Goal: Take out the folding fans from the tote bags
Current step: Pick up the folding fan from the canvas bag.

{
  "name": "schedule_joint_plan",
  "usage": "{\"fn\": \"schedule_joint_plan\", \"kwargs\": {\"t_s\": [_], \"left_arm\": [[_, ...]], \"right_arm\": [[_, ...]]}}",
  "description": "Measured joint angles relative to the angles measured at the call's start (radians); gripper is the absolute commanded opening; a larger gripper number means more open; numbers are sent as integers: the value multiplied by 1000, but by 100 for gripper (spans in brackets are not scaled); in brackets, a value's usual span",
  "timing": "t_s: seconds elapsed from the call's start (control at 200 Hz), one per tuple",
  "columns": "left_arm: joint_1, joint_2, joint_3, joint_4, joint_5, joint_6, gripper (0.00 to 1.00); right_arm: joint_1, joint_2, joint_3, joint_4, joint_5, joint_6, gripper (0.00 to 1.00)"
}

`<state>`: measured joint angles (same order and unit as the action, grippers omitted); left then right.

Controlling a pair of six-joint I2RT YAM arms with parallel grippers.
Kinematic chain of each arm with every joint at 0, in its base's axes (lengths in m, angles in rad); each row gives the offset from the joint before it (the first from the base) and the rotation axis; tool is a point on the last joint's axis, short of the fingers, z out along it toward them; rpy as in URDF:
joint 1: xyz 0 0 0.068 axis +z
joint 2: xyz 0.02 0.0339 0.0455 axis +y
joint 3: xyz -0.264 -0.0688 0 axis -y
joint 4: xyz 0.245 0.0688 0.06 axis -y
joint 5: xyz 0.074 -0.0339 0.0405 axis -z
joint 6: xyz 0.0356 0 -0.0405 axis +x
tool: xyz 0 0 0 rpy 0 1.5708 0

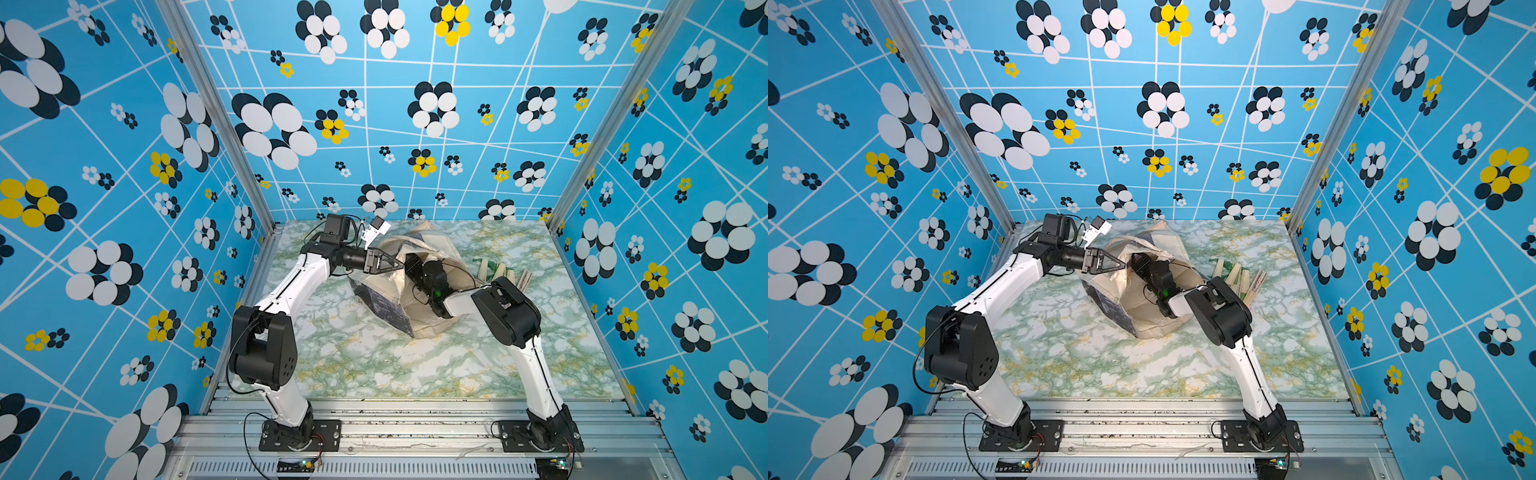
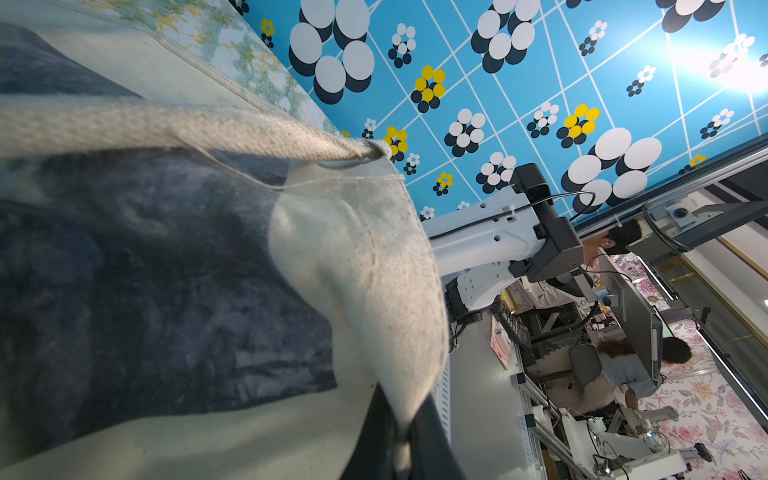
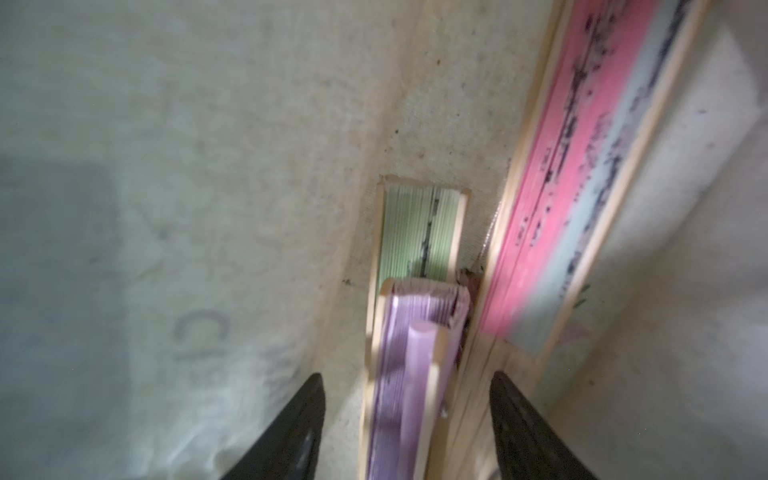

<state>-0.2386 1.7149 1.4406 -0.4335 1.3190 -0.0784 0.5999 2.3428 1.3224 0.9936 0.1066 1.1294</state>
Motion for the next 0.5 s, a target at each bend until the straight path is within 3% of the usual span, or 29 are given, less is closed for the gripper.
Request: {"fn": "schedule_joint_plan", "kwargs": {"t_s": [0.27, 0.5], "left_arm": [[-17, 0, 5, -96, 29, 91, 0], [-24, 7, 63, -244, 32, 211, 0]], "right_arm": [[11, 47, 64, -10, -8, 16, 58], [13, 50, 64, 3, -12, 15, 36]]}}
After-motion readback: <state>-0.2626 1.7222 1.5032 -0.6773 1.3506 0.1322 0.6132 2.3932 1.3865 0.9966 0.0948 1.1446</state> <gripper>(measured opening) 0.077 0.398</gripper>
